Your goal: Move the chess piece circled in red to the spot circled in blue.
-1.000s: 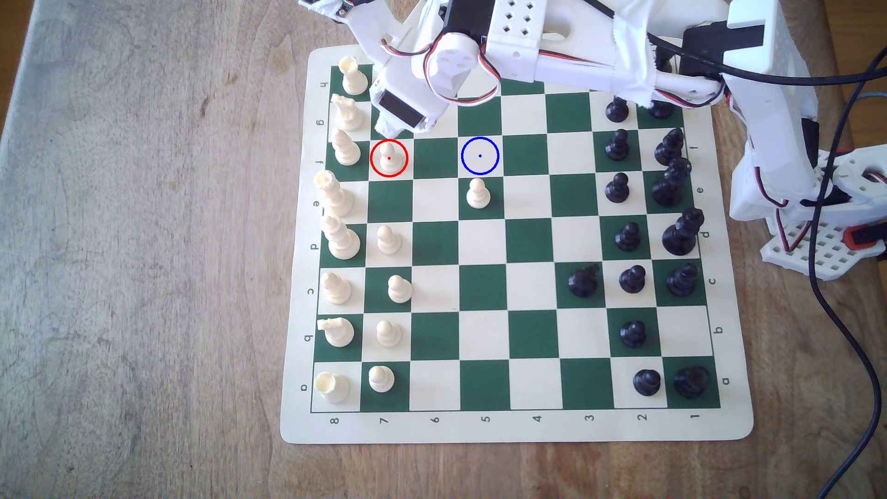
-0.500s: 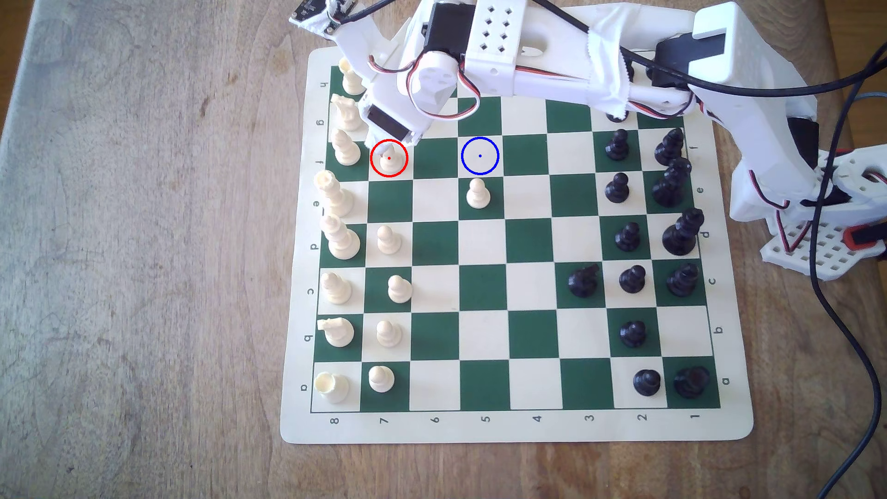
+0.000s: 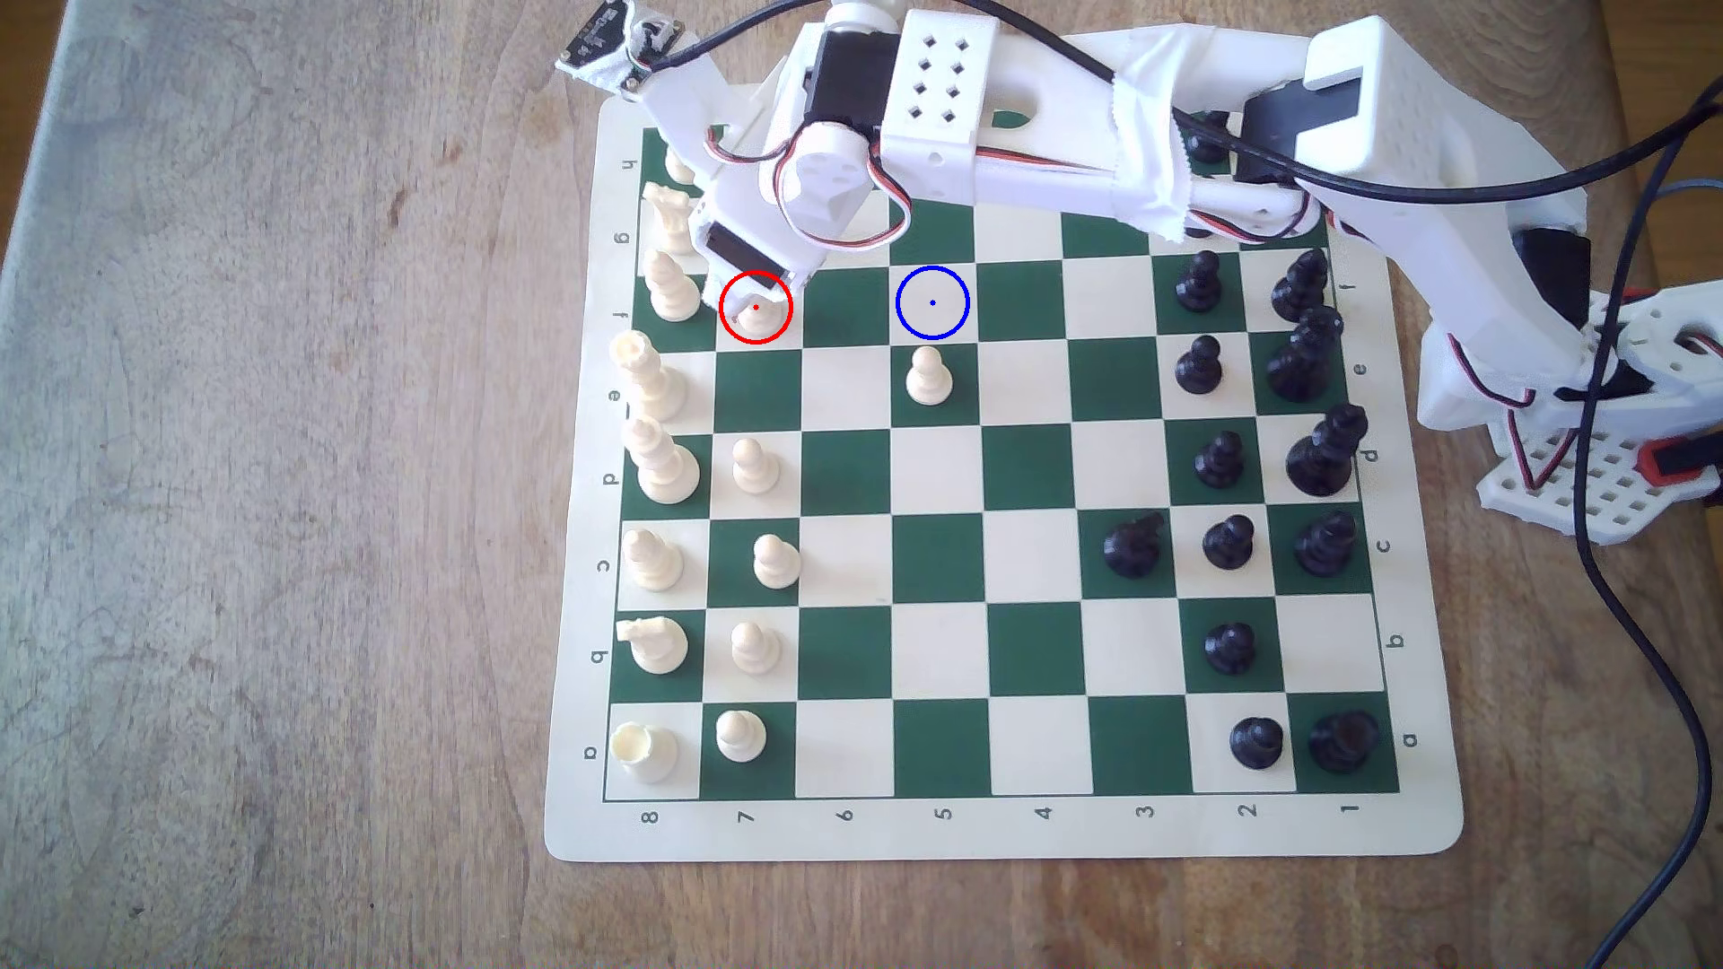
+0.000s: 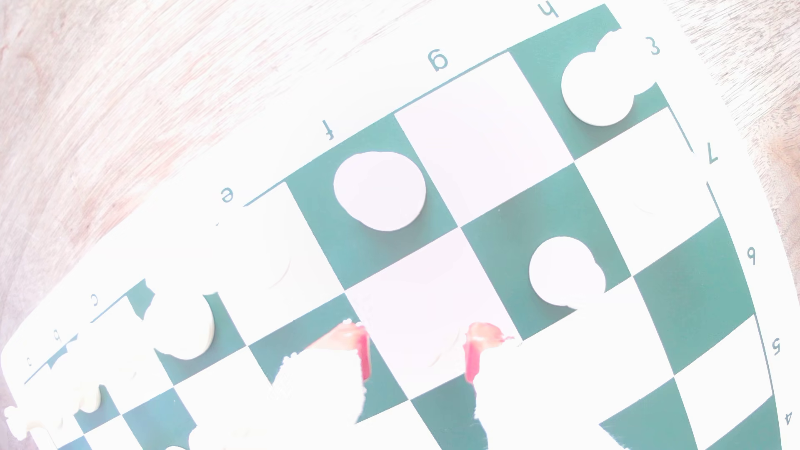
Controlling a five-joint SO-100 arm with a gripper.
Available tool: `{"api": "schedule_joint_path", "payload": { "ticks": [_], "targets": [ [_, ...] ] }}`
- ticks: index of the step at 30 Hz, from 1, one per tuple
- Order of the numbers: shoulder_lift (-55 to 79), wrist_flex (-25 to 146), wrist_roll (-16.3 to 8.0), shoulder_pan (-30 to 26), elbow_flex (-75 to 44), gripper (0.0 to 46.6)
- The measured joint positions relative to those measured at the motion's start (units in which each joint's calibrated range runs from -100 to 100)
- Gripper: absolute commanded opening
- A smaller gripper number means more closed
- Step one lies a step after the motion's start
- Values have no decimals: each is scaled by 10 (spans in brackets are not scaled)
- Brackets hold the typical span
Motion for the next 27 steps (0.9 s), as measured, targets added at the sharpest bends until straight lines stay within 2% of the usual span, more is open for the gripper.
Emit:
{"api": "schedule_joint_path", "payload": {
  "ticks": [27],
  "targets": [
    [56,4,-4,-4,-43,99]
  ]
}}
